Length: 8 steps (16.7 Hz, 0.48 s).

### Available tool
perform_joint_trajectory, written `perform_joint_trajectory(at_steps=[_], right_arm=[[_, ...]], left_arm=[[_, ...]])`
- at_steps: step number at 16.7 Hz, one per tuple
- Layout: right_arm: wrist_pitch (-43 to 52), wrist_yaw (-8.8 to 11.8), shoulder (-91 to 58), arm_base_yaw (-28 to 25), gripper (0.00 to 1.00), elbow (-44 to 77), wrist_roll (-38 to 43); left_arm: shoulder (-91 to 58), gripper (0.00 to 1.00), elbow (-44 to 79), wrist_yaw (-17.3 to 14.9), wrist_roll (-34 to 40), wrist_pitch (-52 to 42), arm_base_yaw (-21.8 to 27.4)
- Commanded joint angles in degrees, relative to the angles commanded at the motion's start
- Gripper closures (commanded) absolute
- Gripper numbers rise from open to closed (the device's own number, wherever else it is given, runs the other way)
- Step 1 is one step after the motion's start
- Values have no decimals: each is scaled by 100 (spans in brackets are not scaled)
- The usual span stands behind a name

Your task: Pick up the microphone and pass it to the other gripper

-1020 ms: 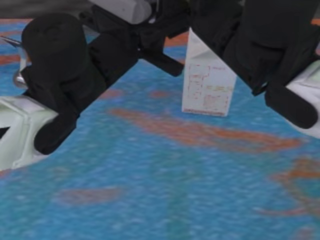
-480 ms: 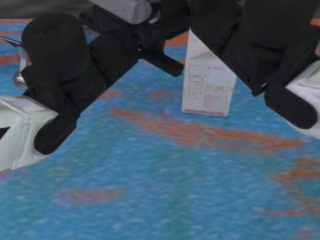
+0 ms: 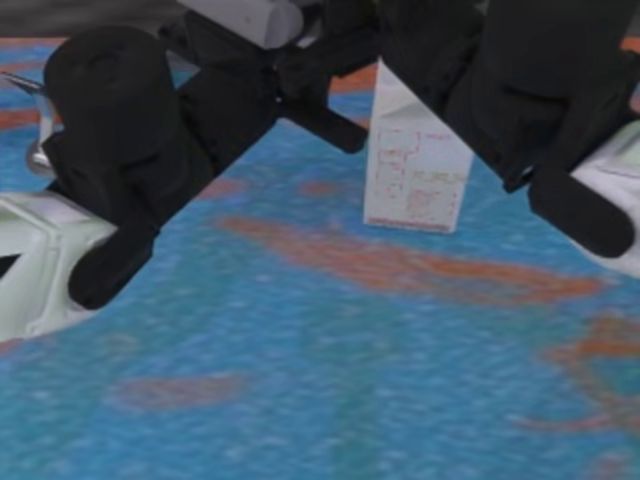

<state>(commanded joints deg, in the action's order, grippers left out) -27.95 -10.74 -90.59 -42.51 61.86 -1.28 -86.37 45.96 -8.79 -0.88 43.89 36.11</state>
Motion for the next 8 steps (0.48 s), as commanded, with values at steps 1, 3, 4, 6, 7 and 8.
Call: perform_joint_trajectory(at_steps=[1,3,4,6,7,8], right_arm=[[0,0,0,0,100,0,0],[0,0,0,0,100,0,0],[0,0,0,0,100,0,0],[0,0,0,0,100,0,0],[0,0,0,0,100,0,0],[0,0,0,0,100,0,0]], left_arm=[[0,40,0,0,0,0,0],[0,25,0,0,0,0,0],[0,17,0,0,0,0,0],[0,2,0,0,0,0,0],[0,0,0,0,0,0,0],[0,0,0,0,0,0,0]])
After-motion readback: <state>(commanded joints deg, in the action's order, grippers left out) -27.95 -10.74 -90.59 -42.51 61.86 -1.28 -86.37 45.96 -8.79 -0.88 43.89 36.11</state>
